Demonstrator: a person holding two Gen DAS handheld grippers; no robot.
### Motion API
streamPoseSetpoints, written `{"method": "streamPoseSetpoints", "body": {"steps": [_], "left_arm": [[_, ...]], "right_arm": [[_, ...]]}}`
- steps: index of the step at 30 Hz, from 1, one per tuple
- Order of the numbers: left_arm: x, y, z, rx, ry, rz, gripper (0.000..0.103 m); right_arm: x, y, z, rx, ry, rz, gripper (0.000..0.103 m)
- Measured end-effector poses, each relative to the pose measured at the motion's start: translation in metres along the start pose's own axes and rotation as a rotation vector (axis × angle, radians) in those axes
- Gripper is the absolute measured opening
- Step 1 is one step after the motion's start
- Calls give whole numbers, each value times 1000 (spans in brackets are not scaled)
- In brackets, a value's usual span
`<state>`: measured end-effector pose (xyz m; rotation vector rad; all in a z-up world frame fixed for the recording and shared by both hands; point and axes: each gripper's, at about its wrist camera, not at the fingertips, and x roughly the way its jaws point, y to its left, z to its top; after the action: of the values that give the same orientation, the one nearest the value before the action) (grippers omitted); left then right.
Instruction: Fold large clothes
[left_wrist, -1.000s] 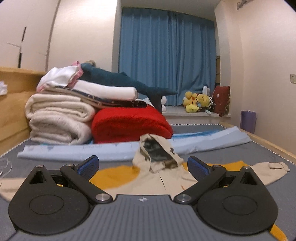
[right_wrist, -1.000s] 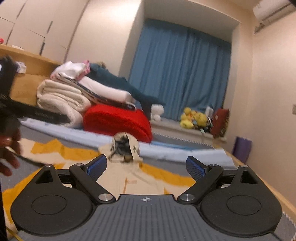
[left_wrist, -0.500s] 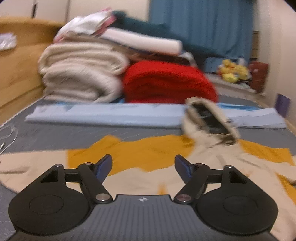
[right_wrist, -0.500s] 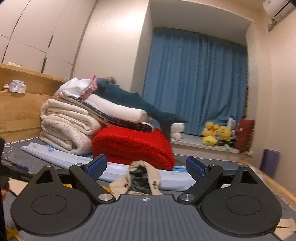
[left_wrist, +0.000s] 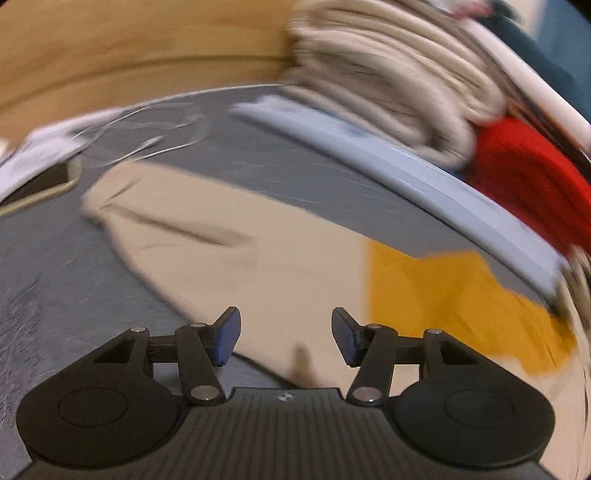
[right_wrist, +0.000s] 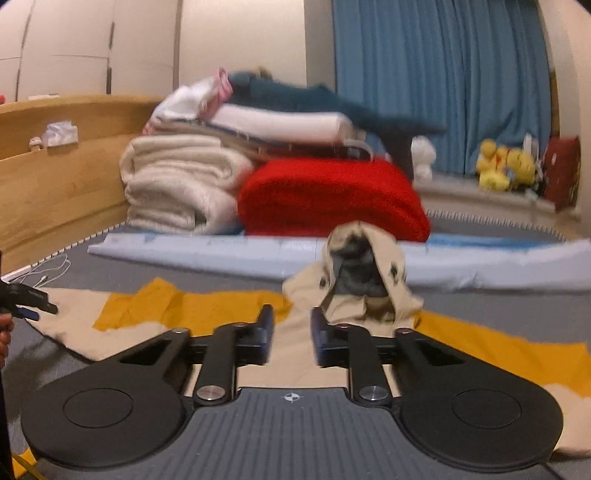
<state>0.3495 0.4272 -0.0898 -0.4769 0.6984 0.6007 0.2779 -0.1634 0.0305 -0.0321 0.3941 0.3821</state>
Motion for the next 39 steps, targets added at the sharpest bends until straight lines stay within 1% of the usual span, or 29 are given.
{"method": "streamPoseSetpoints", "body": {"steps": [2,5,8,9,10,11,12,13,14,15,17,18,20,21,22,24,25,27,28,29,30,31,32,33,34,35,36,37,39], "left_arm": [[11,25,9,-86,5,49,61],[25,55,19,-187,8,95,61],[38,74,24,-276,21,99,60],[39,79,24,-301,26,98,55],[42,82,24,-323,30,91,40],[45,84,25,-337,34,77,27],[45,84,27,-342,39,71,7],[41,82,29,-342,21,80,0],[32,78,32,-336,-21,89,0],[22,69,39,-313,-67,93,0],[-3,41,52,-227,-160,96,0],[-18,23,57,-181,-203,83,0],[-46,-19,64,-83,-278,33,0],[-61,-41,63,-32,-306,0,0],[-76,-68,59,25,-332,-49,0],[-109,-126,39,167,-375,-173,0],[-126,-156,23,247,-384,-239,0],[-157,-214,-19,412,-374,-378,0],[-171,-242,-45,496,-345,-455,0],[-183,-265,-71,566,-302,-529,1],[-192,-284,-94,642,-231,-624,5],[-199,-299,-114,714,-153,-706,17],[-206,-309,-132,787,-73,-783,19],[-215,-313,-145,831,-49,-802,19],[-224,-312,-152,850,-58,-789,23],[-229,-309,-153,843,-58,-770,27],[-231,-306,-150,817,-29,-749,30],[-227,-300,-141,770,13,-711,30],[-213,-288,-122,677,56,-597,30]], "right_arm": [[12,-2,-3,9,20,-5,20],[28,-5,-4,30,64,-4,20],[36,-8,-6,69,91,8,20],[38,-10,-8,84,99,16,19],[40,-10,-9,93,107,21,10],[41,-11,-10,99,116,25,5],[42,-11,-11,104,125,27,5],[43,-11,-12,107,130,28,5],[43,-12,-12,108,134,28,2],[43,-13,-11,106,138,25,2],[41,-14,-11,104,138,18,2],[40,-16,-10,103,141,13,2],[38,-19,-9,104,150,2,2],[37,-21,-9,107,158,-4,2],[36,-24,-9,114,165,-8,2],[34,-29,-9,125,180,-18,2],[33,-31,-9,128,187,-23,2],[32,-37,-10,130,209,-35,2],[33,-40,-11,134,225,-40,3],[34,-44,-13,141,242,-49,3],[34,-49,-14,152,254,-69,5],[34,-54,-15,161,259,-90,16],[34,-59,-16,171,260,-111,29],[34,-66,-16,183,257,-133,33],[33,-71,-16,195,253,-149,35],[33,-77,-16,211,250,-161,35],[33,-84,-15,235,247,-170,35],[32,-90,-14,256,244,-174,35],[33,-99,-13,295,243,-175,35]]}}
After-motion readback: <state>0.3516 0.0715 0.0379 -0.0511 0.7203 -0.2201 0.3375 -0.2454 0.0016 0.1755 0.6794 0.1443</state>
